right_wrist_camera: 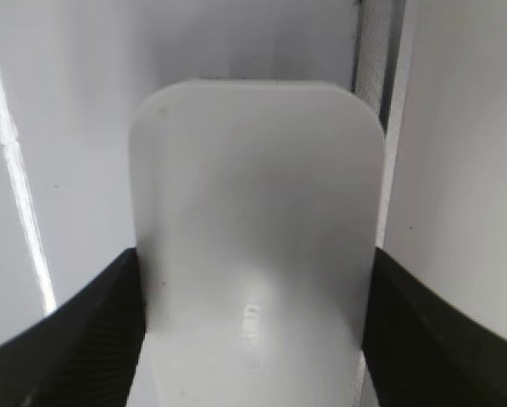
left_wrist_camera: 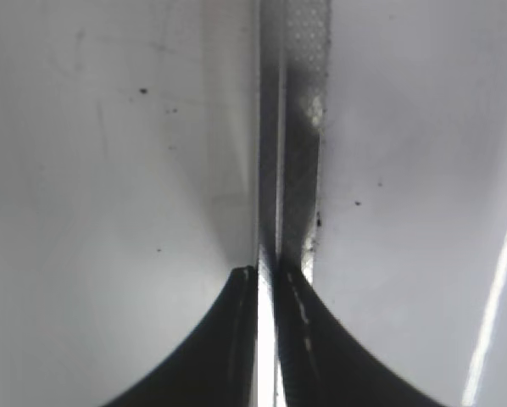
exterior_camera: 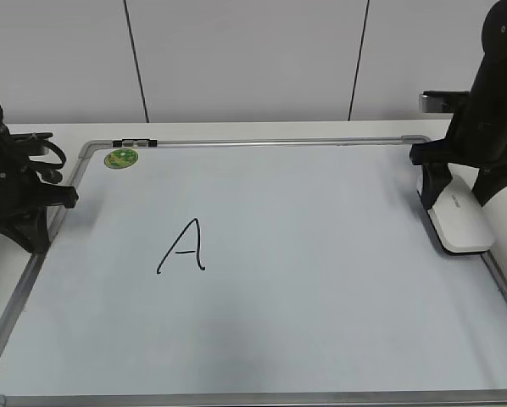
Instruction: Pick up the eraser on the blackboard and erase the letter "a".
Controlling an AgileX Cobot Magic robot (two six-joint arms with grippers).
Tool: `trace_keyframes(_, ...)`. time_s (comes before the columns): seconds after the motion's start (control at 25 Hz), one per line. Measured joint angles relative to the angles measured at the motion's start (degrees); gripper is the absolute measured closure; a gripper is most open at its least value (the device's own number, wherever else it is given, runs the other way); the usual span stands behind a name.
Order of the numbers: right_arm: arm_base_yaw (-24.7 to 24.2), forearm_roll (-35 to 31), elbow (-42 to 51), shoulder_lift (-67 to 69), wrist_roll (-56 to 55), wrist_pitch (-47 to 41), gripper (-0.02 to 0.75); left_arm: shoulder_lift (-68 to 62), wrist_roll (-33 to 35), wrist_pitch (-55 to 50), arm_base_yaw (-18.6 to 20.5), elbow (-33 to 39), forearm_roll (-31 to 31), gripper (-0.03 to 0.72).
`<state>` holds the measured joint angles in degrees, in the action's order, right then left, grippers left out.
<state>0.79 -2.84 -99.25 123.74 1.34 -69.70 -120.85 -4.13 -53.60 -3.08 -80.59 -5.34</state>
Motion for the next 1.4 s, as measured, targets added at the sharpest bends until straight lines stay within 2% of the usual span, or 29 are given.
trace_keyframes(0.52, 0.0, 0.13, 0.0, 2.61, 0.09, 0.0, 0.207, 0.0, 0.0, 0.0, 0.0, 0.0, 0.0, 0.632)
trace_keyframes(0.64, -0.09, 0.13, 0.0, 2.64, 0.09, 0.0, 0.169, 0.0, 0.0, 0.0, 0.0, 0.0, 0.0, 0.632)
trace_keyframes(0.76, -0.09, 0.03, 0.0, 2.73, -0.01, 0.0, 0.086, 0.0, 0.0, 0.0, 0.0, 0.0, 0.0, 0.632)
trace_keyframes(1.0, -0.09, 0.03, 0.0, 2.36, -0.01, 0.0, 0.066, 0.0, 0.0, -0.11, 0.0, -0.28, 0.0, 0.613)
trace_keyframes(1.12, -0.09, 0.03, -0.12, 1.17, -0.01, 0.0, 0.066, 0.11, 0.0, -1.49, 0.0, -1.7, 0.68, 0.524)
trace_keyframes(1.2, -0.09, 0.03, -0.21, 0.05, -0.01, 0.0, 0.066, 1.3, 0.0, -1.9, 0.0, -3.11, 1.07, 0.41)
trace_keyframes(1.36, -0.09, 0.03, -0.21, -1.57, -0.13, 0.0, 0.066, 5.38, 0.0, -3.05, 0.0, -4.32, 3.03, 0.114)
trace_keyframes(1.4, -0.09, 0.03, -0.21, -2.14, -0.21, 0.0, 0.067, 6.17, -0.02, -3.6, 0.0, -4.32, 3.48, 0.066)
